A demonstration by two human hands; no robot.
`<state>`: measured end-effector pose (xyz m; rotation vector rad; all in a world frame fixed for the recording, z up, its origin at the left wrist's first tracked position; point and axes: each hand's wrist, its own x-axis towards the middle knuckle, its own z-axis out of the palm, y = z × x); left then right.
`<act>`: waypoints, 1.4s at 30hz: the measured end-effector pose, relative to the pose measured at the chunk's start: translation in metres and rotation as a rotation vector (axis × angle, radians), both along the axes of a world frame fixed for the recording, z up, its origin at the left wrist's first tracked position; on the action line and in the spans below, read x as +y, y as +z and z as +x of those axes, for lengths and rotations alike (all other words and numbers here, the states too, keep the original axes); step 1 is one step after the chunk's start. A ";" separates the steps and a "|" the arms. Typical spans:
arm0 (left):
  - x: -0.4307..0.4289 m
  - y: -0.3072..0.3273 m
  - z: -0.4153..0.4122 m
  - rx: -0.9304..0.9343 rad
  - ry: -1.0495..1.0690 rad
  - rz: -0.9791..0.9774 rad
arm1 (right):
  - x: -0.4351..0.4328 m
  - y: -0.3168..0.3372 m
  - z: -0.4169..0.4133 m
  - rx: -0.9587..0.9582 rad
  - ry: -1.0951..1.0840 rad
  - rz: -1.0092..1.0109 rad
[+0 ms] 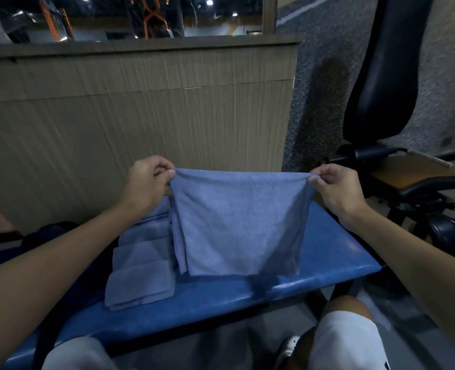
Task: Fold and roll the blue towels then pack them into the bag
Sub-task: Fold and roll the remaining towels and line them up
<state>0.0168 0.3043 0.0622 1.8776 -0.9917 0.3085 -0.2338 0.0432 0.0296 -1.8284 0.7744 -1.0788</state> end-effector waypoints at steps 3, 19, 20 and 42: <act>-0.001 -0.006 -0.003 0.082 -0.043 -0.028 | 0.004 0.000 -0.007 -0.057 0.012 0.022; -0.067 -0.050 0.023 0.540 -0.185 0.148 | -0.057 -0.043 0.014 -0.066 -0.032 0.144; -0.081 -0.064 0.035 0.574 -0.165 0.167 | -0.069 -0.057 0.026 -0.038 -0.045 0.167; -0.124 -0.240 0.039 0.513 0.009 0.636 | -0.096 -0.230 0.015 0.856 -0.136 0.128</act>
